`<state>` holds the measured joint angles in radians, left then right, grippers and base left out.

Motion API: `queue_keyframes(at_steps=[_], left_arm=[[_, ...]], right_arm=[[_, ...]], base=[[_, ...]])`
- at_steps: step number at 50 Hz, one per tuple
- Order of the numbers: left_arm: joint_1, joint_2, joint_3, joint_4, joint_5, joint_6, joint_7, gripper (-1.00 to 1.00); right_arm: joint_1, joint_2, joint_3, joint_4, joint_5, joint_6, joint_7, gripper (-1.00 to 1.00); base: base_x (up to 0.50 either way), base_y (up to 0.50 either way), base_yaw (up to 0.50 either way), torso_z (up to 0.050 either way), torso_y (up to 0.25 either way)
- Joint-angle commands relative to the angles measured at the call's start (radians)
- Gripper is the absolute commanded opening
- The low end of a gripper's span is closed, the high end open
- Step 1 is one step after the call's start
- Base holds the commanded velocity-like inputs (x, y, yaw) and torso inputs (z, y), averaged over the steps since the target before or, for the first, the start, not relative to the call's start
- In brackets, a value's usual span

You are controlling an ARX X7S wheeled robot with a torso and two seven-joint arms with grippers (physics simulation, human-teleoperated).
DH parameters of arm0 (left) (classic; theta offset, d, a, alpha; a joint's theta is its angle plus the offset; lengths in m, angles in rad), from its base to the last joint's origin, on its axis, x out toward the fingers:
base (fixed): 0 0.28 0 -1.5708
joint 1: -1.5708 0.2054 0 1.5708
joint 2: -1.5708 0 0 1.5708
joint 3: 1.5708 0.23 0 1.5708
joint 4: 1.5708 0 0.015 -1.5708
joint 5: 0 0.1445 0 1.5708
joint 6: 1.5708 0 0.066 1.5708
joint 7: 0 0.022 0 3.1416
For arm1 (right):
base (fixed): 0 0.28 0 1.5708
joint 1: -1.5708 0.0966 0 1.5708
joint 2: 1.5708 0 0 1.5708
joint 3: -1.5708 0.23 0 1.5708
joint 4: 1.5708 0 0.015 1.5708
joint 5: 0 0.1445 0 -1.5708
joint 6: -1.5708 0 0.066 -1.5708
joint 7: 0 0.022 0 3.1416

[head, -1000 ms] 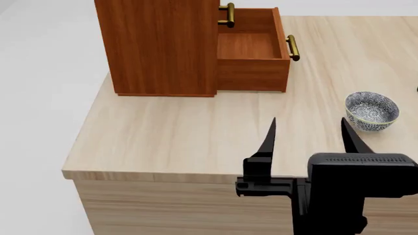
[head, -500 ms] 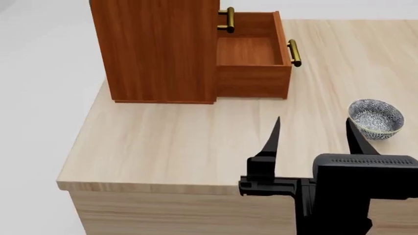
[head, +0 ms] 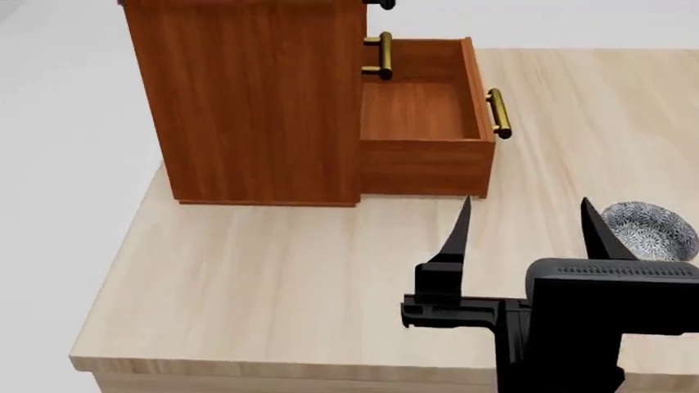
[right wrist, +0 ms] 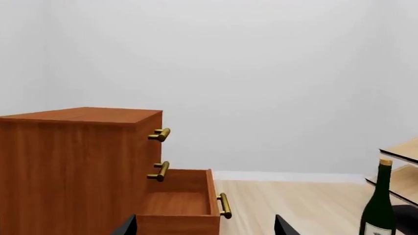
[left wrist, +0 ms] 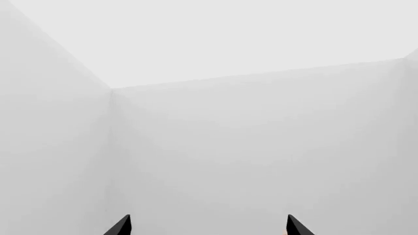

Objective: Put the bowl in the bottom drawer of the cabinet.

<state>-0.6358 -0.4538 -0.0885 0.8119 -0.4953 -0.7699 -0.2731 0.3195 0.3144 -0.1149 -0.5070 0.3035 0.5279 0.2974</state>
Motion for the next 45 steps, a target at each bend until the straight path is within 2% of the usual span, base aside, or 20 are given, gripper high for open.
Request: queue_keyframes(at_steps=[1,45], left_arm=[[-0.001,-0.002,0.005,-0.003,-0.001,0.004,-0.003,1.00],[-0.010,-0.004,0.027,-0.009,-0.010,0.014,-0.016,1.00]], right_arm=[[-0.003,0.003,0.002,0.000,0.006,-0.006,0.002,1.00],[-0.016,0.018,0.007,-0.002,0.023,-0.021,0.013,1.00]], base=[[0.27,0.00,0.00,0.000,0.000],[0.29,0.00,0.00,0.000,0.000]])
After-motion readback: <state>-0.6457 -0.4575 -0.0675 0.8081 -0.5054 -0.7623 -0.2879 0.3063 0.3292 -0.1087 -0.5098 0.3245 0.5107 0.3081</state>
